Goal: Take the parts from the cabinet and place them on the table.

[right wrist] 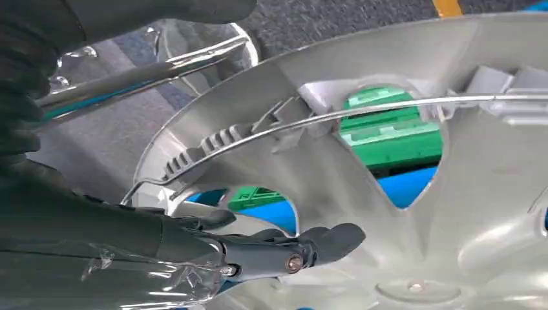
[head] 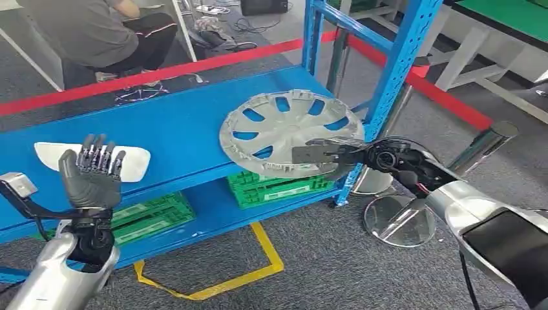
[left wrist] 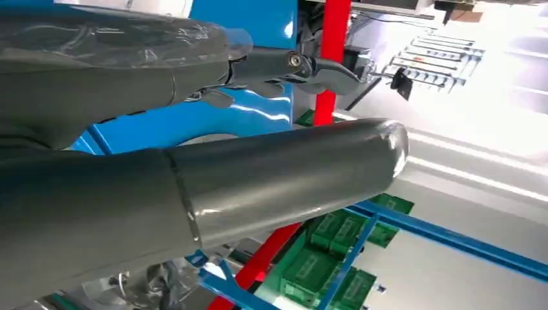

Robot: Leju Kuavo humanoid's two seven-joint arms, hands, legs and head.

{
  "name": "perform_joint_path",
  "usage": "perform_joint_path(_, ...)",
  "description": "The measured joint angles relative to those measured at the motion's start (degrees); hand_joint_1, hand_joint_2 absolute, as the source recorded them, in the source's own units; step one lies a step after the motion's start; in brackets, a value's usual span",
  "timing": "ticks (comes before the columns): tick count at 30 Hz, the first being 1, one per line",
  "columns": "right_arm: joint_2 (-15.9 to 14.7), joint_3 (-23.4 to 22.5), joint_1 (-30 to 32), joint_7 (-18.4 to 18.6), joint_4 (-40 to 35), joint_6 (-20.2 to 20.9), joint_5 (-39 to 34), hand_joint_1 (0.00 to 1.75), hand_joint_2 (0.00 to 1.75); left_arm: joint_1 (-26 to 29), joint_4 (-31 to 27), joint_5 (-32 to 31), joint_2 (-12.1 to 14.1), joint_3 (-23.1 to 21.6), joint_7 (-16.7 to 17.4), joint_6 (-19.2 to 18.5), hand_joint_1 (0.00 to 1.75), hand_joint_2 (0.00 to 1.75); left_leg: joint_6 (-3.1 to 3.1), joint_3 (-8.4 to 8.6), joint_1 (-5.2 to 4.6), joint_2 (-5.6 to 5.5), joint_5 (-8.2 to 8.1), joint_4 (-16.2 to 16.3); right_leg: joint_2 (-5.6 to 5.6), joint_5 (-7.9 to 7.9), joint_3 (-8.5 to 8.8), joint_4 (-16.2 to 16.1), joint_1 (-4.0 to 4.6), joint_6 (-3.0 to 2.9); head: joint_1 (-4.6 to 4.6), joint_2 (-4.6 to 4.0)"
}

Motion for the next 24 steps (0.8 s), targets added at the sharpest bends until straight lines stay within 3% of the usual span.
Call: perform_joint_path(24,0.0,0.87,-1.4,-2.12,4.57,-5.18,3.72,0.0,1.75,-0.05,0.17,0.02,-0.13,0.0,-0.66,-0.33,0.0,0.0,0.0,-0.01,0.0,-0.01,0.0,0.0,-0.02,0.0,0.01,-0.01,0.0,0.0,0.02,0.0)
